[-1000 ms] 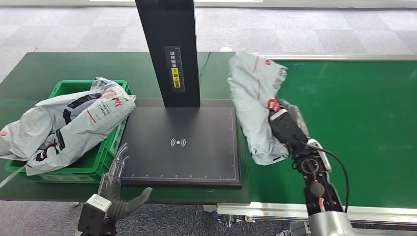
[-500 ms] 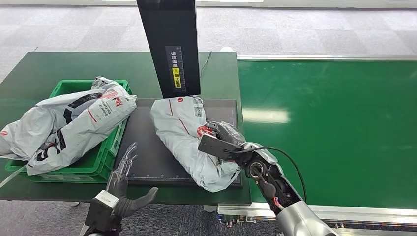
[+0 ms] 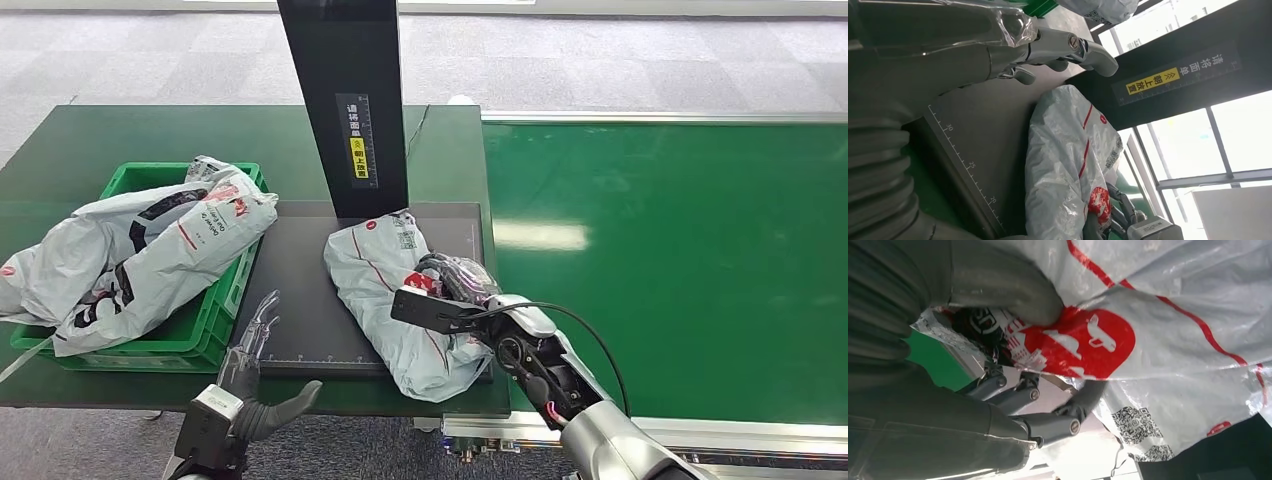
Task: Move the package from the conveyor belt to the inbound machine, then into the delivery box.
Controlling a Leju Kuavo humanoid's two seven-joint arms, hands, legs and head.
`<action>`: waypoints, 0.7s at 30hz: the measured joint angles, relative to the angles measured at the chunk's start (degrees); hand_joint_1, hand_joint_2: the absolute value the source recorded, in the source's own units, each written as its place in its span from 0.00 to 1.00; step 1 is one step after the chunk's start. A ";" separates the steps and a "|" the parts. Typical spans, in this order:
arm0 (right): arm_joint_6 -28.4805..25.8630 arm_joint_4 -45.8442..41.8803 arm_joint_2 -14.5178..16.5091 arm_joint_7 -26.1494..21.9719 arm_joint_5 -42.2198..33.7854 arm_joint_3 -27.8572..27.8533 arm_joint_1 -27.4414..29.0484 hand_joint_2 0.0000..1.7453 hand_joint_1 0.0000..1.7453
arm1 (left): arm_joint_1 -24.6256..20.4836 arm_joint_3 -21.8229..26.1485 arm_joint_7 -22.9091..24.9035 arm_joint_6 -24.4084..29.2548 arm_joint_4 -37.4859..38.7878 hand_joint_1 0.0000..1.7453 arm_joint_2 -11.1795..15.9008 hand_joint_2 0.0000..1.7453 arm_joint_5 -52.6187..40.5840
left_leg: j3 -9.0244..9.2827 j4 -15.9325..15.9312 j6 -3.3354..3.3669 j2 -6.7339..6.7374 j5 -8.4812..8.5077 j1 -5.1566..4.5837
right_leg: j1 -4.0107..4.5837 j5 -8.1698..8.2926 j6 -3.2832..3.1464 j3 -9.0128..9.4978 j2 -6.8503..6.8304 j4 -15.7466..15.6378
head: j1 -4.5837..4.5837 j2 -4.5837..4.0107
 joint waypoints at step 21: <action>-7.07 -34.71 -0.71 -25.61 -37.32 -19.48 20.38 1.00 0.00 | 1.60 0.19 -0.88 2.08 -1.15 0.00 0.66 1.00 0.58 | -0.01 0.00 0.01 -0.04 -0.03 0.00 | 0.00 -0.01 0.00 -0.01 -0.01 -0.02 | -0.01 0.00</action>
